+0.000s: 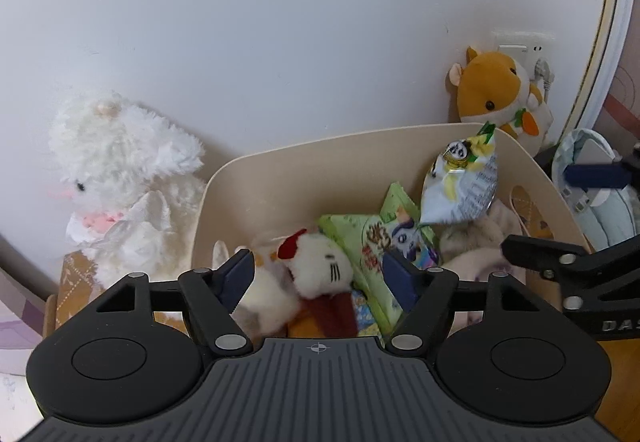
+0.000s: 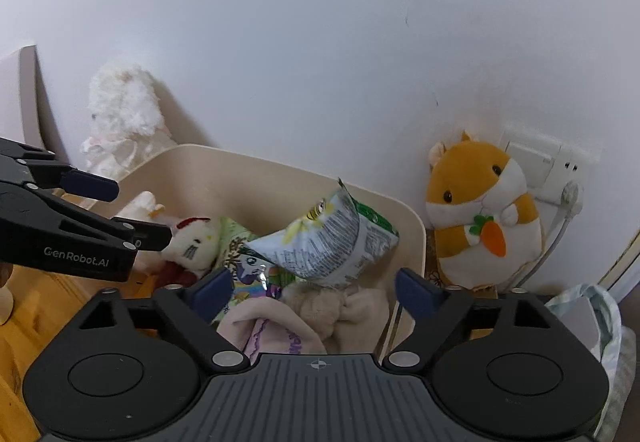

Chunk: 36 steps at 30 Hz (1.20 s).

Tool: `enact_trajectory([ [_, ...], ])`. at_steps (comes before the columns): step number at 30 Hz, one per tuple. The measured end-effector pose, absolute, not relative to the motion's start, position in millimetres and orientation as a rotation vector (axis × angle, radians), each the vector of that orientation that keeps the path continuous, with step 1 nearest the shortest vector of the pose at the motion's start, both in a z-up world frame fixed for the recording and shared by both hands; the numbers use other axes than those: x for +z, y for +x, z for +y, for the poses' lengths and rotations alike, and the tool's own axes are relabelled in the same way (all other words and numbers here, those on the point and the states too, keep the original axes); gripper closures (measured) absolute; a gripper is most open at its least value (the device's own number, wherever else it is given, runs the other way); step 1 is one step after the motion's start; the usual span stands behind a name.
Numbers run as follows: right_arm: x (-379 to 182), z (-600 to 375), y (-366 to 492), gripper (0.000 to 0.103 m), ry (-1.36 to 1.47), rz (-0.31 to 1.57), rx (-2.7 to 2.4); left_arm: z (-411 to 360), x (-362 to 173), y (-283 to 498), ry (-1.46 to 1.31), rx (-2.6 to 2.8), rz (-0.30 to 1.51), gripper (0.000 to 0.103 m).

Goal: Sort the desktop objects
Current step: 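Carry the plush and snack bag over the beige basket and open both tools, then move both tools back down toward the items on the table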

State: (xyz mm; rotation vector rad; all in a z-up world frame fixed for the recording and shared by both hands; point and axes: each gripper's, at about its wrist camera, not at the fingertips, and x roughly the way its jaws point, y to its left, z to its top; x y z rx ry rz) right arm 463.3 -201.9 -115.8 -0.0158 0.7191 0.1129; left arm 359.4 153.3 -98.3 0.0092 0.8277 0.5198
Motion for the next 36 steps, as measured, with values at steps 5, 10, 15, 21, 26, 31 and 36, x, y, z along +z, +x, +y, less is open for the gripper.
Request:
enact_trajectory([
  [5, -105.3, -200.9, 437.4, 0.000, -0.054, 0.673, 0.138, 149.4, -94.6, 333.8, -0.013, 0.519, 0.829, 0.030],
  [10, -100.4, -205.8, 407.7, 0.000, -0.045, 0.659, 0.151, 145.6, -92.7, 304.4, -0.032, 0.528, 0.829, 0.030],
  [15, -104.3, -217.7, 372.8, 0.000, -0.009, 0.669, 0.142, 145.4, -98.7, 280.3, -0.072, 0.536, 0.862, 0.026],
  [21, -122.8, -227.3, 334.1, 0.000, -0.003, 0.719, 0.126, 147.3, -123.2, 262.1, -0.091, 0.534, 0.964, 0.026],
  [26, -143.5, -230.8, 309.2, 0.000, 0.049, 0.784, 0.117, 148.2, -146.9, 255.5, -0.091, 0.526, 1.038, 0.026],
  [31, -161.7, -224.5, 291.8, 0.000, 0.057, 0.834, 0.132, 149.4, -164.4, 253.6, -0.093, 0.523, 1.090, 0.026],
  [36, -175.4, -209.8, 281.7, 0.000, 0.003, 0.869, 0.191, 149.1, -178.4, 256.7, -0.082, 0.518, 1.133, 0.026],
])
